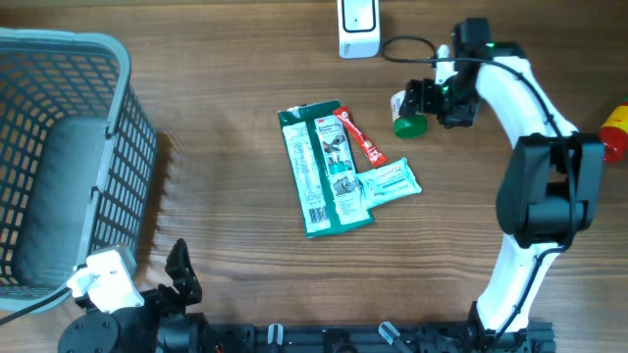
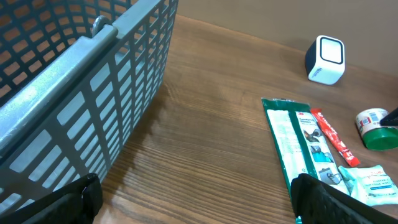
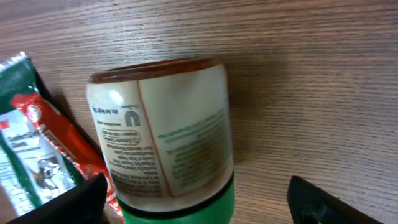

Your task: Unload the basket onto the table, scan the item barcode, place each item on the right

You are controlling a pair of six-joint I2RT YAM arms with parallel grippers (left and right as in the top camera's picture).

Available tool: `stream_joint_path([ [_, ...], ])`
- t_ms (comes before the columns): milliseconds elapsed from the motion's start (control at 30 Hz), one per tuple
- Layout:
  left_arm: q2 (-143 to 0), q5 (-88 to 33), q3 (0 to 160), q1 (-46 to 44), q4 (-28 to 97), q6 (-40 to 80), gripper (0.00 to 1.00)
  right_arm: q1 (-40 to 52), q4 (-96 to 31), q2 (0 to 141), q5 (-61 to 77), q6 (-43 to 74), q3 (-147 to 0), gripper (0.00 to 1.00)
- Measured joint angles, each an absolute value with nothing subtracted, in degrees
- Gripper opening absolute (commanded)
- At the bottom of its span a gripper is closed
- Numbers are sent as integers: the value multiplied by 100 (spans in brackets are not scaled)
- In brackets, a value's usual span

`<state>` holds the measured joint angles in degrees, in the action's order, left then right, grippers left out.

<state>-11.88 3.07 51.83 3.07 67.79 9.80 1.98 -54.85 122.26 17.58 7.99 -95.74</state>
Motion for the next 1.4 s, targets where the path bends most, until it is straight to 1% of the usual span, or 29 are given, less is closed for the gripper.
stream_joint_path([
  [167,-1188,307,5183,307,6777,980,100,222,-5164,12226,2086,840,-9198,88],
  [333,-1188,307,5183,307,6779,980,100,248,-4864,12226,2390,895,-8892,77],
  [400,-1188,307,5183,307,6779,980,100,246,-4775,12226,2443,904,-8809,74],
  [533,-1188,307,5183,307,6779,980,100,248,-4584,12226,2530,829,-8720,72],
  [733,-1188,307,5183,307,6779,980,100,259,-4471,12213,2493,311,-8674,69],
  [833,-1188,307,5183,307,6777,980,100,272,-4379,12204,2394,154,-8672,71],
  [900,-1188,307,5183,307,6779,980,100,296,-4320,12204,2346,3,-8670,86],
  [967,-1188,307,5183,307,6777,980,100,325,-4272,12204,2235,-152,-8667,94],
  [1033,-1188,307,5183,307,6779,980,100,377,-4265,12204,2049,-224,-8648,96],
  [1200,-1188,307,5183,307,6779,980,100,646,-4278,12193,1291,-480,-8648,96],
  [1400,-1188,307,5183,307,6779,980,100,799,-4451,12193,930,-1083,-8661,95],
])
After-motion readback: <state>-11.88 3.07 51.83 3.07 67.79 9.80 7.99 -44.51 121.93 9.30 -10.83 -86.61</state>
